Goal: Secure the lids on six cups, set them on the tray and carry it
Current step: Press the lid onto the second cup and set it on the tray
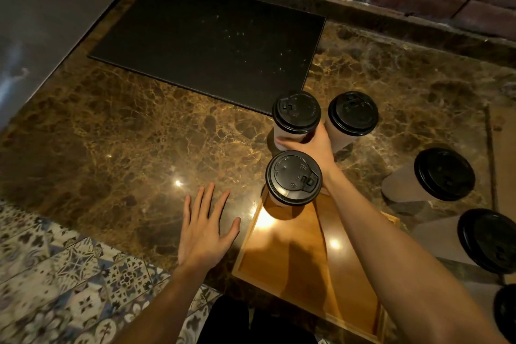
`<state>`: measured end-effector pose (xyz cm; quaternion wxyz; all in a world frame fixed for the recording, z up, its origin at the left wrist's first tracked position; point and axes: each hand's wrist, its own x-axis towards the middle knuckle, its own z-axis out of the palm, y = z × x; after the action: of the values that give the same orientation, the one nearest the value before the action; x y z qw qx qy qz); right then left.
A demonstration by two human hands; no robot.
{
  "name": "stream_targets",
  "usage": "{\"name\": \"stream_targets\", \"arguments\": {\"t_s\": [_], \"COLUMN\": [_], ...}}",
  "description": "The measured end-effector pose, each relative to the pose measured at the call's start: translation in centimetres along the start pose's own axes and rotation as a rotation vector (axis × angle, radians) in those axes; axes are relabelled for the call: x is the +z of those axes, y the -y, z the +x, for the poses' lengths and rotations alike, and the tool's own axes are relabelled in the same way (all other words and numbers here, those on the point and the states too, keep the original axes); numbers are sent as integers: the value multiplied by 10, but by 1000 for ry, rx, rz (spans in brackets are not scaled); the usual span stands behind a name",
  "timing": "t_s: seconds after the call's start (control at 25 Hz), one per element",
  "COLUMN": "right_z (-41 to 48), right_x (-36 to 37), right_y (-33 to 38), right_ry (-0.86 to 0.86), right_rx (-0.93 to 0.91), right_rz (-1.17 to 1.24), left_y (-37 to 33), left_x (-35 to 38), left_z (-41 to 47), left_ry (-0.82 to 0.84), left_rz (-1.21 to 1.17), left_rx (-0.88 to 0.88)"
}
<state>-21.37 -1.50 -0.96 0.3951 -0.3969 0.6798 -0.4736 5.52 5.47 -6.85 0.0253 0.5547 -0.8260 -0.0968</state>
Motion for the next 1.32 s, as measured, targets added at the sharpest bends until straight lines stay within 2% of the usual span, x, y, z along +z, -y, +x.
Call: {"name": "stream_targets", "arguments": {"t_s": [0.36,0.56,0.96,1.12,1.32], "right_z": [9,0,-102,-173,-255], "right_x": [-7,-14,-81,-94,-96], "right_y": [48,101,218,236,225], "right_ry": [120,109,-107,-240,-370], "right_rx": [-97,-173,-389,-426,-436], "right_rz": [-50,-32,-10,18,58], "left_y": [-4,-7,-5,-4,-9], "left_x": [-8,-15,-13,-10,-15], "left_z": [-2,-4,-7,-8,-13], "left_ry": [36,65,34,18,17], "left_rz": [-11,-27,-35,-31,-46], "left_rx": [-1,-25,-25,-21,-51]}}
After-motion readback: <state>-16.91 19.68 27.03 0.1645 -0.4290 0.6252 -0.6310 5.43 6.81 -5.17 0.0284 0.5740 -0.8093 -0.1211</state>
